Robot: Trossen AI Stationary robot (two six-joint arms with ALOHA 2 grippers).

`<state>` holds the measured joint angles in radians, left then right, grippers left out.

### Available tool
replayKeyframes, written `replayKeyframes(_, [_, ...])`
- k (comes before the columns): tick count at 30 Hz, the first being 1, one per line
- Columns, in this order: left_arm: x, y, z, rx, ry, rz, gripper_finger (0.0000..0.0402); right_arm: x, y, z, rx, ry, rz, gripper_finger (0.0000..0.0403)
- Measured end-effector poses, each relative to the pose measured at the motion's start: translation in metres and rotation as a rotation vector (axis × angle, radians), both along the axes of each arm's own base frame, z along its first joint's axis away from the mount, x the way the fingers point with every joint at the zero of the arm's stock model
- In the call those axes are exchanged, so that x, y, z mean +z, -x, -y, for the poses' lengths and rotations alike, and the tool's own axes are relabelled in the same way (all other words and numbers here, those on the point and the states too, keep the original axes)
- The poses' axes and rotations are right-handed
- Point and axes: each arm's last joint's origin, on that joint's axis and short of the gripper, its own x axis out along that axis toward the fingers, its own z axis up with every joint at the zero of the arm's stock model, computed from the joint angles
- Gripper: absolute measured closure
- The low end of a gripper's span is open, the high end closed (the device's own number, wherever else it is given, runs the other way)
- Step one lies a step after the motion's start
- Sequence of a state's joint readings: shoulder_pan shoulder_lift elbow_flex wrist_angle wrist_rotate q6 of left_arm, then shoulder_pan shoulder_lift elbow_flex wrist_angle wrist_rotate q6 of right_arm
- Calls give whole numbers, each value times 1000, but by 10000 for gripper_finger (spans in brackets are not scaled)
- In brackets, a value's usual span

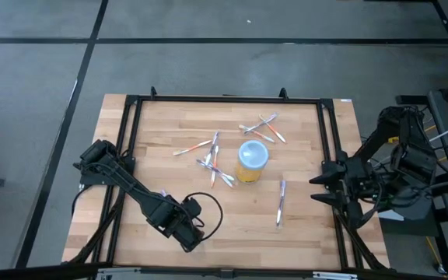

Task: Pick & Place toothbrushing station
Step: Put the mouthwash bottle into the middle part of the transparent organizer

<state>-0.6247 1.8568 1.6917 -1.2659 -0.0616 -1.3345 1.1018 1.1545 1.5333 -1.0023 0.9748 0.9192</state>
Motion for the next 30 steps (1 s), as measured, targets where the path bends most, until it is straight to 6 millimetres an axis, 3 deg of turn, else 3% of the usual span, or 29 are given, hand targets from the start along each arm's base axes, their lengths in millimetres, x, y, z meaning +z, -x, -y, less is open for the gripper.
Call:
replayKeyframes(10, [-1,-1,1,-1,4,0,308,1,5,-3,8,-8,19,195])
replayKeyframes(21, [-26,-9,9,-44,-5,-78,308,1,10,-11,20,-15,39,195])
replayKeyframes(30, [-33,-14,7,-53,-43,-79,308,1,8,-17,24,-31,48,195])
